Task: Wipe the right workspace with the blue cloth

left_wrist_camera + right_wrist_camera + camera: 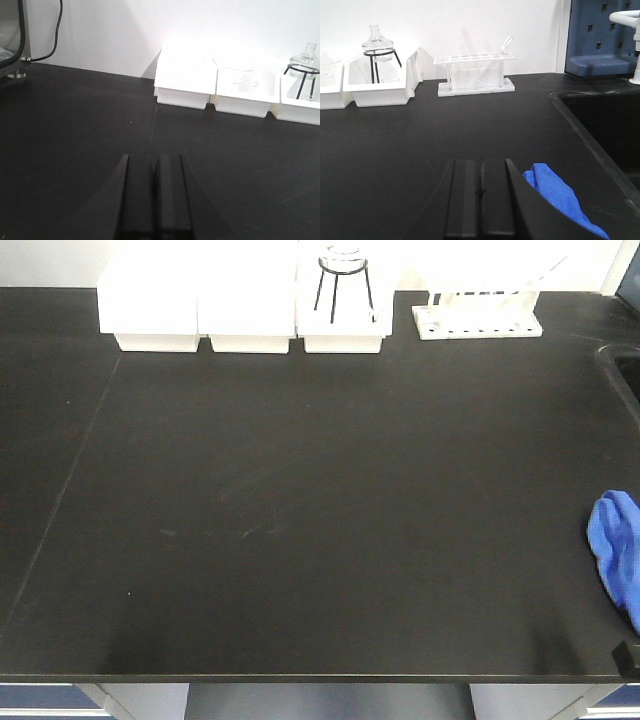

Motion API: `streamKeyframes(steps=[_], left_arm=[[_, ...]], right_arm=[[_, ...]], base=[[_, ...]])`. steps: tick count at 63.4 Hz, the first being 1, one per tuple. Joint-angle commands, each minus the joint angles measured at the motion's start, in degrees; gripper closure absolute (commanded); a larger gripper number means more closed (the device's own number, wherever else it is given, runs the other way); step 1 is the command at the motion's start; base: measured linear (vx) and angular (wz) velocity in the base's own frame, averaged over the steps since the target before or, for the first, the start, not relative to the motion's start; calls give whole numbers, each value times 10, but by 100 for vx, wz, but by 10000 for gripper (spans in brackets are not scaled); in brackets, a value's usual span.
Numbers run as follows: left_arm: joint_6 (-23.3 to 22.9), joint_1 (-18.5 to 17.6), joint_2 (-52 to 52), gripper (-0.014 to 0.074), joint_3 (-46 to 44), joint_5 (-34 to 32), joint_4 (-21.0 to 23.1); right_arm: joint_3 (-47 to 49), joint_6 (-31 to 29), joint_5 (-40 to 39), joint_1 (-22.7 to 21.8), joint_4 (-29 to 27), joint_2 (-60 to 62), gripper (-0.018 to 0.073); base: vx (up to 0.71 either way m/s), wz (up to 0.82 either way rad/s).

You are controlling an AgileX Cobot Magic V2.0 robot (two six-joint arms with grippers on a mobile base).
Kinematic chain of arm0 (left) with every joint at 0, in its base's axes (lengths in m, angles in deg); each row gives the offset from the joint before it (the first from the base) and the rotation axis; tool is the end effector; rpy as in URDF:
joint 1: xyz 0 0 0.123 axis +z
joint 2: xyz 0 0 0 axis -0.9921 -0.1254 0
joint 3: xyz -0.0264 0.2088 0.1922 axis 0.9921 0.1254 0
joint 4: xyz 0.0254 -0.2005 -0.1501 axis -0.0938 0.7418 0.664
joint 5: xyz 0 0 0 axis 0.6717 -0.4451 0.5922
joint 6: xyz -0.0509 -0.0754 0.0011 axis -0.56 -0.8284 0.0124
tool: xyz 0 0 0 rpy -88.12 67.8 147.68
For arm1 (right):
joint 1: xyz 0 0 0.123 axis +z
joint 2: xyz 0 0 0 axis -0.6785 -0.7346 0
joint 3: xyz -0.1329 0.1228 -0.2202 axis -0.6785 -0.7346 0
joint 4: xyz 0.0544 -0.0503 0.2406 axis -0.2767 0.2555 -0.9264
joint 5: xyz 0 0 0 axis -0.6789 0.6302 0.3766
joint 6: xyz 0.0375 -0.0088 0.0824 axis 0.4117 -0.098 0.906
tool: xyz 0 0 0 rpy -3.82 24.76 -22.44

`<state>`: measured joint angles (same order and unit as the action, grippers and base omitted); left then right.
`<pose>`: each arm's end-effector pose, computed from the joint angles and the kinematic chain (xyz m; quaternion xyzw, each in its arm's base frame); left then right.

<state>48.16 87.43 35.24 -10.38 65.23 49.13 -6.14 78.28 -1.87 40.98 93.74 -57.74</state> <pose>0.0562 0.0054 0.1903 -0.0785 0.7321 -0.0117 0.6766 0.0562 -0.0028 0.1881 0.0372 0.7426 0.0051 0.6686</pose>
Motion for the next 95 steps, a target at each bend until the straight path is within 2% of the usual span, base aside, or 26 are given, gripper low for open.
streamKeyframes(steps=[1,21,31,52,63,66,68,74,82,88,95], left_arm=[[-5,1,9,602,18,-48,4],[-5,1,9,602,18,-48,4],[-5,1,9,602,18,-48,4],[-5,1,9,602,18,-48,4],[-5,1,9,602,18,-48,4],[-5,1,9,602,18,-48,4],[-5,1,9,602,18,-48,4],[-5,1,9,602,18,-48,4],[-5,1,9,602,18,-48,4],[-5,1,9,602,18,-48,4],[-5,1,9,602,18,-48,4]], right_arm=[[-12,-1,-46,1,5,5,567],[-12,-1,-47,1,5,5,567],[-12,-1,-77,1,11,5,567],[-11,4,-266,1,4,5,567],[4,26,-329,1,3,5,567],[26,26,-307,1,3,5,567],[52,26,-265,1,2,5,567],[153,9,-74,1,13,-7,567],[280,-31,151,1,98,-63,565],[331,-35,247,1,182,-122,563],[334,-11,289,1,219,-191,557]], base=[[0,0],[0,0],[0,0],[0,0],[0,0],[0,0],[0,0],[0,0],[0,0],[0,0],[0,0]])
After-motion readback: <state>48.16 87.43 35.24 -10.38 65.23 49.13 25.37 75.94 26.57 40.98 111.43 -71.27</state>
